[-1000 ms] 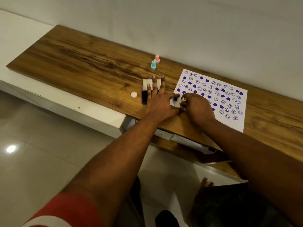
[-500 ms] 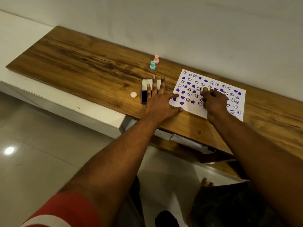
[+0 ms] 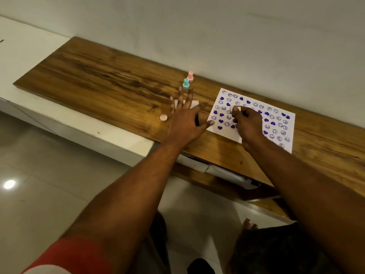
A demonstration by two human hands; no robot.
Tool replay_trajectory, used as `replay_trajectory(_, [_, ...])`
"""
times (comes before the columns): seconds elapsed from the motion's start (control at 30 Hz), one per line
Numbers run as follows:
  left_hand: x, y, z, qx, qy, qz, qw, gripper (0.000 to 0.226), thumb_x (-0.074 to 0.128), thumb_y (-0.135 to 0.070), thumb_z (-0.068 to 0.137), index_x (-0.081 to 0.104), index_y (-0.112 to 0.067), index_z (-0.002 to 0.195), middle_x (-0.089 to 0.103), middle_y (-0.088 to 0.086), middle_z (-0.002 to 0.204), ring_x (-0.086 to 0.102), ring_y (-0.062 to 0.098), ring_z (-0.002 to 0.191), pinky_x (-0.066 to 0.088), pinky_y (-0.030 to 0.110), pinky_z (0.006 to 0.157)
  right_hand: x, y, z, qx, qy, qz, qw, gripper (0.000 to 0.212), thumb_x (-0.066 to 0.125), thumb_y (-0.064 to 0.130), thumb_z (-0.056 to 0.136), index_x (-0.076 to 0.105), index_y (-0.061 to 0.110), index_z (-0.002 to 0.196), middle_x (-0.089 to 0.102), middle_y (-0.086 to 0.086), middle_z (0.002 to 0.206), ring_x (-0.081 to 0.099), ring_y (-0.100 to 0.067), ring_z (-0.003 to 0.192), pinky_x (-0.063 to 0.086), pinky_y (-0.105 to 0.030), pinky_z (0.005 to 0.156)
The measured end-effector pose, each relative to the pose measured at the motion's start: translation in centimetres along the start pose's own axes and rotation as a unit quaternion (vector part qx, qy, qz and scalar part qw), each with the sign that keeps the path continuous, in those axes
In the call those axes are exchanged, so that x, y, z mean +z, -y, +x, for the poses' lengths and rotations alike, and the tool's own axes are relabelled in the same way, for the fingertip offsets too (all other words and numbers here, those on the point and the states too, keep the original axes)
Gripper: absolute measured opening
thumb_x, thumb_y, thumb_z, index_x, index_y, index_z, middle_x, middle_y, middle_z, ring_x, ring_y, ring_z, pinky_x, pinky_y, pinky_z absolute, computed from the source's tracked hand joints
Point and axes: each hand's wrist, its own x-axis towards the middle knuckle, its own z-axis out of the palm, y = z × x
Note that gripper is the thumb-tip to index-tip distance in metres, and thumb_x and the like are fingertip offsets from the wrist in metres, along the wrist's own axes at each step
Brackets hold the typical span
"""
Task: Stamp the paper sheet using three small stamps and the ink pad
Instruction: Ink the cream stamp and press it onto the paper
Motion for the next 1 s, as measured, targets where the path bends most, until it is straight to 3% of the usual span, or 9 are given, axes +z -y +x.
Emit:
replay_trajectory(0.2, [-3.6, 6.1, -1.5, -0.086, -0.076, -0.05, 0.992, 0.062, 0.067, -0.069, 0.085, 0.066, -0.028, 0.132, 0.025, 0.006, 0.17, 0.002, 0.029, 0.16, -0.003, 0.055, 0.126, 4.0, 3.3, -1.0, -0.076, 0.051, -0.063, 0.994, 0.033, 0.062, 0.04, 0.099, 0.069, 0.017, 0.123, 0.073, 0.0, 0.111, 0.069, -0.011, 0.093, 0.052, -0.023, 0.07])
replay_trajectory(0.3, [-4.3, 8.4, -2.6, -0.102, -0.061, -0.043, 0.992, 0.07, 0.074, -0.074, 0.075, 0.068, -0.028, 0.127, 0.03, 0.006, 0.168, 0.003, 0.028, 0.16, -0.003, 0.054, 0.127, 6.6, 4.8, -1.7, -0.147, 0.106, -0.133, 0.974, 0.038, 0.064, 0.041, 0.098, 0.066, 0.016, 0.127, 0.072, -0.001, 0.114, 0.068, -0.015, 0.103, 0.057, -0.032, 0.085])
replay_trajectory(0.43, [-4.4, 9.8, -3.5, -0.109, -0.02, -0.024, 0.994, 0.068, 0.076, -0.073, 0.072, 0.067, -0.031, 0.124, 0.028, 0.006, 0.169, -0.001, 0.026, 0.16, -0.006, 0.05, 0.127, 9.6, 6.2, -3.2, -0.314, 0.181, -0.27, 0.892, 0.032, 0.066, 0.036, 0.098, 0.066, 0.02, 0.125, 0.073, 0.0, 0.113, 0.065, -0.012, 0.1, 0.051, -0.021, 0.078])
replay_trajectory(0.53, [-4.3, 10.1, -3.5, -0.119, -0.011, -0.016, 0.993, 0.061, 0.077, -0.068, 0.075, 0.069, -0.031, 0.122, 0.027, 0.005, 0.17, -0.001, 0.027, 0.16, -0.005, 0.049, 0.127, 11.8, 6.9, -4.0, -0.374, 0.209, -0.354, 0.831, 0.03, 0.063, 0.033, 0.098, 0.066, 0.019, 0.124, 0.073, -0.003, 0.112, 0.066, -0.02, 0.101, 0.054, -0.033, 0.085])
replay_trajectory(0.73, [-4.2, 10.6, -3.3, -0.145, -0.016, -0.016, 0.989, 0.064, 0.073, -0.067, 0.077, 0.068, -0.028, 0.128, 0.028, 0.006, 0.169, -0.002, 0.028, 0.16, -0.004, 0.05, 0.127, 14.7, 6.9, -4.6, -0.375, 0.256, -0.433, 0.779, 0.028, 0.059, 0.033, 0.1, 0.064, 0.017, 0.122, 0.071, -0.006, 0.113, 0.065, -0.024, 0.1, 0.054, -0.041, 0.088])
replay_trajectory(1.0, [-3.1, 10.6, -3.1, -0.157, -0.021, -0.022, 0.987, 0.047, 0.071, -0.057, 0.084, 0.071, -0.03, 0.123, 0.033, 0.007, 0.167, 0.001, 0.03, 0.16, -0.006, 0.05, 0.126, 15.5, 5.8, -4.0, -0.353, 0.242, -0.465, 0.775, 0.024, 0.055, 0.029, 0.102, 0.063, 0.019, 0.122, 0.068, -0.007, 0.115, 0.064, -0.024, 0.101, 0.051, -0.038, 0.087])
